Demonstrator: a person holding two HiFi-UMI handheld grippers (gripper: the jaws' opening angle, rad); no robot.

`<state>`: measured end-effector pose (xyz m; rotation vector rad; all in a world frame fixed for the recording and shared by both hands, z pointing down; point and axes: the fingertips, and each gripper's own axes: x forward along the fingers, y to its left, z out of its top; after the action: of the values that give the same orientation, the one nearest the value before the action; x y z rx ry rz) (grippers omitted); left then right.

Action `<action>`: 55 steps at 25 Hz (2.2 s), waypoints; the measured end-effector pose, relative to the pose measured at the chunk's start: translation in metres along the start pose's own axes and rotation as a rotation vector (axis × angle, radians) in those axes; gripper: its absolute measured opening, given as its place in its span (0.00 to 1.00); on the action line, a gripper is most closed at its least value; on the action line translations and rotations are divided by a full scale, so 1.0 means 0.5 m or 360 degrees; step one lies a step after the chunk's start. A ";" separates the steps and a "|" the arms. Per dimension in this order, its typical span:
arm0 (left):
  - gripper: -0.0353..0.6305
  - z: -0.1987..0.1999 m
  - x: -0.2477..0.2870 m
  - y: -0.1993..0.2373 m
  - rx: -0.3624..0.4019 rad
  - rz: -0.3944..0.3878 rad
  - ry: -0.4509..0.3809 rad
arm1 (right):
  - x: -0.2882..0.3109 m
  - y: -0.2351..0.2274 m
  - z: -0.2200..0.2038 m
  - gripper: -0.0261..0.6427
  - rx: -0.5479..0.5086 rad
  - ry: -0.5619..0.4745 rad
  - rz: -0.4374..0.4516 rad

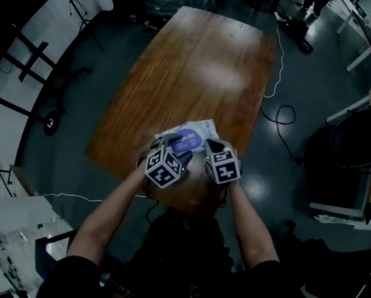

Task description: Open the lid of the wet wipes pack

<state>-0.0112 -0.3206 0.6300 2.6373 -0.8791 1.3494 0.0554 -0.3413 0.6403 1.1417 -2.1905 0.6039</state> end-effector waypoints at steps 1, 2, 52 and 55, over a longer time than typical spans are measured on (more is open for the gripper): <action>0.43 0.000 0.001 0.001 0.0023 0.0007 0.0010 | 0.001 0.000 -0.001 0.06 -0.0005 0.0007 0.0011; 0.44 0.001 0.002 0.003 0.0046 0.0016 0.0019 | 0.002 0.000 -0.002 0.06 -0.0011 0.0013 0.0020; 0.22 0.059 -0.035 0.061 -0.0131 -0.0404 -0.0160 | 0.015 -0.013 -0.012 0.06 -0.0043 0.0077 -0.0087; 0.12 0.075 -0.045 0.080 -0.0096 -0.0335 -0.0199 | 0.016 -0.012 -0.006 0.06 -0.0049 0.0079 -0.0091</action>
<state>-0.0143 -0.3544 0.5818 2.7012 -0.6208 1.1025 0.0575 -0.3471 0.6489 1.1575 -2.1109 0.5660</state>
